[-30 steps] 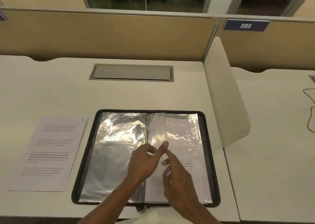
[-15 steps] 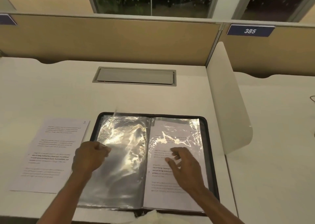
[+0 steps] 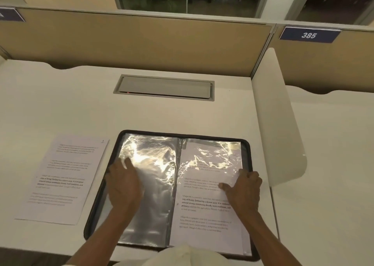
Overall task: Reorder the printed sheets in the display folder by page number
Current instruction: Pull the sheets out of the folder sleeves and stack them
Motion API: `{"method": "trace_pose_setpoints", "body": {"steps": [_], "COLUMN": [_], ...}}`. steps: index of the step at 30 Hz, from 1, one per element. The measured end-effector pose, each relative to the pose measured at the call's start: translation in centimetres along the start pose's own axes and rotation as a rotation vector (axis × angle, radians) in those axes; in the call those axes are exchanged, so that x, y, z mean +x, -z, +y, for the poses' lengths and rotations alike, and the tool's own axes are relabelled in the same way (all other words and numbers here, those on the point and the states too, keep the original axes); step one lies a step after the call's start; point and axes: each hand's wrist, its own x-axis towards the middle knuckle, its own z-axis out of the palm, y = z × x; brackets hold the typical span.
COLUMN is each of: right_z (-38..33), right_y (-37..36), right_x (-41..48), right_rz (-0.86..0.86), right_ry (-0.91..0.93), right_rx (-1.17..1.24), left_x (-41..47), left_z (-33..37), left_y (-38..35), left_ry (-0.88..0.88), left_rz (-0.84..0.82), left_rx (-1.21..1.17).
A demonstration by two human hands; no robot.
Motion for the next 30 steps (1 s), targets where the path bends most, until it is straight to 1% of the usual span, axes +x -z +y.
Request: {"method": "trace_pose_setpoints", "body": {"steps": [1, 4, 7, 10, 12, 15, 17, 19, 21, 22, 24, 28, 30], "right_z": [-0.2, -0.6, -0.5, -0.5, -0.7, -1.0, -1.3, -1.5, -2.0, -2.2, -2.4, -3.0, -3.5], "right_y": [0.0, 0.0, -0.3, -0.1, 0.5, 0.8, 0.8, 1.2, 2.4, 3.1, 4.4, 6.0, 5.9], "right_x": [0.1, 0.3, 0.3, 0.4, 0.5, 0.2, -0.3, -0.9, -1.4, -1.6, -1.6, -2.3, -3.2], "right_rz": [0.003, 0.025, 0.053, 0.041, 0.020, -0.042, -0.046, -0.042, -0.049, -0.041, -0.035, -0.109, -0.100], "right_ry": [0.005, 0.044, 0.132, 0.188, 0.187, 0.106, 0.050, -0.029, -0.117, -0.125, -0.056, 0.226, 0.390], "right_rx": [-0.037, -0.121, -0.199, -0.156, -0.086, 0.111, 0.287, 0.512, 0.743, 0.817, 0.859, 0.708, 0.623], "left_x": [-0.2, -1.7, -3.2, -4.3, -4.4, -3.8, -3.2, -2.8, -2.6, -2.5, -2.2, -0.9, -0.2], "left_z": [0.9, 4.3, 7.7, 9.9, 10.8, 11.4, 11.6, 11.8, 12.0, 12.0, 12.5, 14.0, 14.7], "left_y": [-0.1, -0.1, -0.3, -0.6, -0.5, 0.1, 0.3, 0.6, 1.1, 1.5, 2.8, 6.8, 8.9], "left_ry": [-0.073, -0.240, -0.354, -0.414, -0.393, -0.354, -0.342, -0.337, -0.314, -0.286, -0.211, -0.012, 0.037], "left_rz": [0.012, -0.031, -0.065, -0.121, -0.131, -0.152, -0.218, -0.263, -0.292, -0.321, -0.435, -0.665, -0.714], "left_rx": [-0.078, -0.338, -0.543, -0.660, -0.713, -0.732, -0.714, -0.688, -0.700, -0.727, -0.824, -1.158, -1.215]}}
